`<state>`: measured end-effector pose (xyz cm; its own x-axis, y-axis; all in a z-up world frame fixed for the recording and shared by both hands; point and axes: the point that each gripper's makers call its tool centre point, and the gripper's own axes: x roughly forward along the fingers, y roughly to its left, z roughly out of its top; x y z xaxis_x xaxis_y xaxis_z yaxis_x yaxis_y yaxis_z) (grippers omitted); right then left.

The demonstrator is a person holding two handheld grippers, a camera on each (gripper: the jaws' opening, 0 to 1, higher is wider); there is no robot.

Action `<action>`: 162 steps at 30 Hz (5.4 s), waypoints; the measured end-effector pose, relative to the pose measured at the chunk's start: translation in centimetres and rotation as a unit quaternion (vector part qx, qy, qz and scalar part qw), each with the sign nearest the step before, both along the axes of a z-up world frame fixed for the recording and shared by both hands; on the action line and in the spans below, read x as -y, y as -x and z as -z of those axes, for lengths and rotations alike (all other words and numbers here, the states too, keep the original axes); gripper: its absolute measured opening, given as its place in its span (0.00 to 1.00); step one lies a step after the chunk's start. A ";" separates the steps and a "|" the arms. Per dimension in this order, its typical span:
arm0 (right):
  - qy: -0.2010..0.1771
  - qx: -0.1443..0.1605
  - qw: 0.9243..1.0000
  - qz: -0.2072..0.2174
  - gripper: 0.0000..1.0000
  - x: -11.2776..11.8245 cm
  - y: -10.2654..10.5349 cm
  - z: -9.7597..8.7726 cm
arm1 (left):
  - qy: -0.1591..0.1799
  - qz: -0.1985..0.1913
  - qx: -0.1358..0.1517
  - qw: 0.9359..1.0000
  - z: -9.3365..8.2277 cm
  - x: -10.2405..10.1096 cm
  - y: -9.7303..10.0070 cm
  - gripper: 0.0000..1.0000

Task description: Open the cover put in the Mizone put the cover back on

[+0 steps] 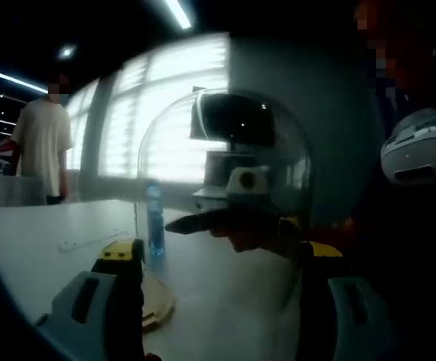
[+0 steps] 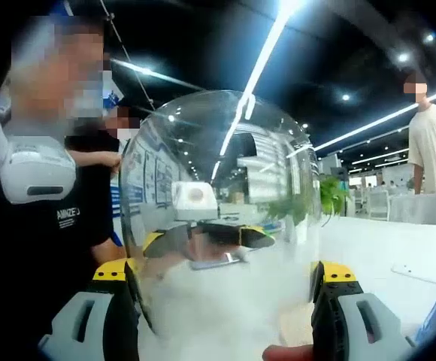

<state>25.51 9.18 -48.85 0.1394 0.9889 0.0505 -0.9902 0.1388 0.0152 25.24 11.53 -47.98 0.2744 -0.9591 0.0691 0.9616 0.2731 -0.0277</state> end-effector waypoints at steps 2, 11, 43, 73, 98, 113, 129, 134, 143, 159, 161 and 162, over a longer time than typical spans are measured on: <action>0.002 0.002 1.000 0.000 0.90 0.0 0.2 0.1 | -0.003 0.000 0.001 1.000 0.1 0.0 0.2 0.71; 0.009 0.002 1.000 -0.001 0.90 0.2 0.8 0.9 | -0.006 -0.001 -0.001 1.000 0.9 0.1 0.9 0.71; -0.013 -0.011 1.000 0.001 0.90 0.3 1.0 2.1 | 0.021 -0.010 -0.009 1.000 1.9 0.2 1.2 0.73; -0.014 -0.006 1.000 0.014 0.89 -0.1 2.2 1.6 | 0.020 -0.032 -0.001 0.999 2.0 -0.2 1.0 0.73; -0.017 -0.010 0.999 0.047 0.82 2.6 1.9 1.7 | 0.040 -0.035 -0.010 0.999 1.8 -1.5 2.5 0.59; -0.004 -0.014 0.999 0.052 0.74 4.4 1.8 1.8 | 0.039 -0.045 -0.017 0.998 1.9 -2.3 2.8 0.52; 0.007 0.021 0.998 0.058 0.48 7.1 3.0 1.4 | 0.035 -0.060 -0.019 0.997 2.4 -3.7 2.6 0.44; 0.006 0.024 0.997 0.077 0.41 8.1 3.0 1.6 | 0.033 -0.091 -0.012 0.995 2.3 -5.2 2.0 0.37; -0.003 0.018 0.987 0.157 0.29 10.4 1.3 1.7 | 0.041 -0.128 -0.014 0.991 1.7 -6.4 0.3 0.31; -0.044 -0.012 0.958 0.282 0.23 13.7 -1.3 1.0 | 0.033 -0.158 0.007 0.987 1.2 -6.5 -1.9 0.31; -0.045 -0.015 0.954 0.295 0.22 13.8 -1.6 1.1 | 0.034 -0.160 0.009 0.986 1.1 -6.6 -2.2 0.31; -0.045 -0.018 0.951 0.306 0.22 13.9 -1.9 1.3 | 0.035 -0.165 0.009 0.986 1.1 -6.8 -2.5 0.31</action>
<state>27.41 -4.73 -50.11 0.6913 0.7134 0.1148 -0.7224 0.6860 0.0869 27.70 18.29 -49.04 0.5685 -0.8106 0.1405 0.8214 0.5689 -0.0413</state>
